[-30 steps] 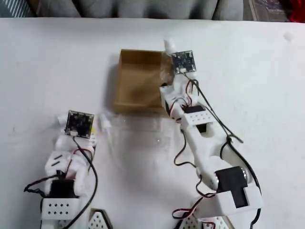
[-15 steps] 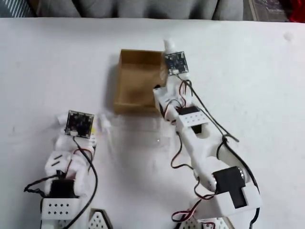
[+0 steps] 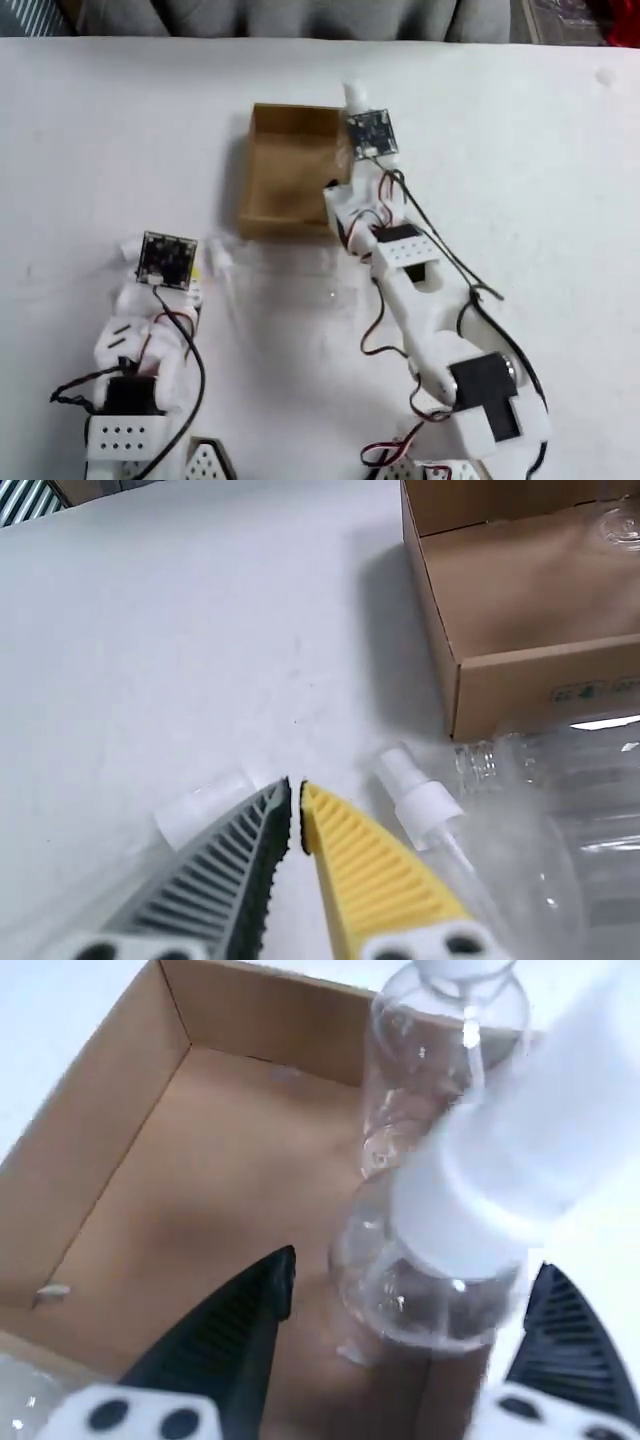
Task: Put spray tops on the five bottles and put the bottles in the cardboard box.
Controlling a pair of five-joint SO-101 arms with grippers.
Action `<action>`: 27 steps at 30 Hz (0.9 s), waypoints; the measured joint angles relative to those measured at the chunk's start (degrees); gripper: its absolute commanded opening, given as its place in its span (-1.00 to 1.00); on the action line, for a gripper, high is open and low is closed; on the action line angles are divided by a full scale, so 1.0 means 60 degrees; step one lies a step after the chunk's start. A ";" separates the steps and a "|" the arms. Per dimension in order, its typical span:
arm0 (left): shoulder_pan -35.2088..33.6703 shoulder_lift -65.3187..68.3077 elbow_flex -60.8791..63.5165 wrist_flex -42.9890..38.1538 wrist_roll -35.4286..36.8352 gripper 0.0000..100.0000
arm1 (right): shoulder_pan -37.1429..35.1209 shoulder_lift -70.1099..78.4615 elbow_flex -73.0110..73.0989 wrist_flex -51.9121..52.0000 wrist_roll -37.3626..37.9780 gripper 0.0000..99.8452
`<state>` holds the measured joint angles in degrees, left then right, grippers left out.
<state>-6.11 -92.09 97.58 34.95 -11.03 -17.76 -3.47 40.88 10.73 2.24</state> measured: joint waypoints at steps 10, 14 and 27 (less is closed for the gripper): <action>0.0000 0.0000 0.0000 -0.0073 0.0000 -0.95 | 0.0088 -0.3722 0.0821 0.3004 0.0000 -0.40; 0.0000 0.0000 0.0000 -0.0249 0.0000 -0.95 | 0.0029 -0.4879 0.0821 0.4821 0.0000 -0.40; 0.0000 0.0000 0.0000 -0.0278 0.0000 -0.95 | 0.0703 -0.5670 0.1377 0.9201 0.0000 -0.40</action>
<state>-6.11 -92.09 97.58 33.27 -11.03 -13.54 -37.49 49.14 65.93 2.24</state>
